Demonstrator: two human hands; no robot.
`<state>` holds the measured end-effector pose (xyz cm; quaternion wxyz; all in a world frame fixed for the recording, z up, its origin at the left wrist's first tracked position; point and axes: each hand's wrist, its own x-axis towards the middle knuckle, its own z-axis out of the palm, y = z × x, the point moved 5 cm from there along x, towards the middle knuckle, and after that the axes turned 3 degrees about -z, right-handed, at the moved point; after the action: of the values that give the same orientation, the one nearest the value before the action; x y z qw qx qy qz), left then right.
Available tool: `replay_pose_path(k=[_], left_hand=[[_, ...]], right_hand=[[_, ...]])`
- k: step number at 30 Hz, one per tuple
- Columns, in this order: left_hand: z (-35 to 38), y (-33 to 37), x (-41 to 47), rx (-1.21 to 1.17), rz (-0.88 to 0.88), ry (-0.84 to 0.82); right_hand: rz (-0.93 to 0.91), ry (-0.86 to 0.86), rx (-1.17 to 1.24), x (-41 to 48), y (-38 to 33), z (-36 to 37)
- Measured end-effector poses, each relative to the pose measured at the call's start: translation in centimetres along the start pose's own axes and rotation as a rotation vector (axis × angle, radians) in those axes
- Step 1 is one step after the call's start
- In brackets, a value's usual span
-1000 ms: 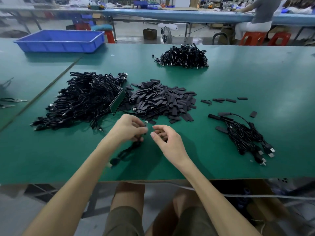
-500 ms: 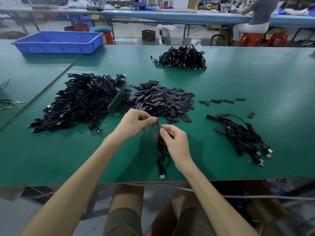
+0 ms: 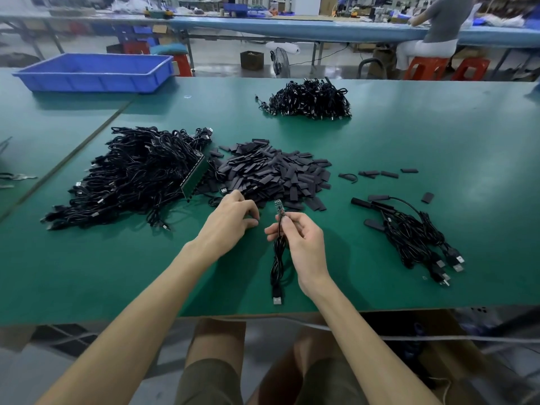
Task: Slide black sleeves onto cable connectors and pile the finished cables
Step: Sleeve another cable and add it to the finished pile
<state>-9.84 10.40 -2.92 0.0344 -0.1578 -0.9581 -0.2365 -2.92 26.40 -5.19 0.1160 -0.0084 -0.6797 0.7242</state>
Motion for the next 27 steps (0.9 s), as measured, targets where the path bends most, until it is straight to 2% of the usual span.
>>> replay_pose_path(k=[6, 10, 13, 18, 27], left_hand=[[-0.8, 0.0, -0.1, -0.028, 0.030, 0.109], [-0.3, 0.6, -0.2, 0.177, 0.091, 0.042], [0.1, 0.8, -1.1, 0.283, 0.188, 0.077], [-0.3, 0.8, -2.4, 0.212, 0.273, 0.108], [-0.2, 0.4, -2.4, 0.185, 0.194, -0.008]], right_hand=[[0.006, 0.013, 0.010, 0.1, 0.2, 0.0], [0.006, 0.007, 0.002, 0.1, 0.2, 0.0], [0.007, 0.005, 0.011, 0.0, 0.2, 0.0], [0.012, -0.014, 0.032, 0.1, 0.3, 0.2], [0.015, -0.074, -0.009, -0.1, 0.2, 0.5]])
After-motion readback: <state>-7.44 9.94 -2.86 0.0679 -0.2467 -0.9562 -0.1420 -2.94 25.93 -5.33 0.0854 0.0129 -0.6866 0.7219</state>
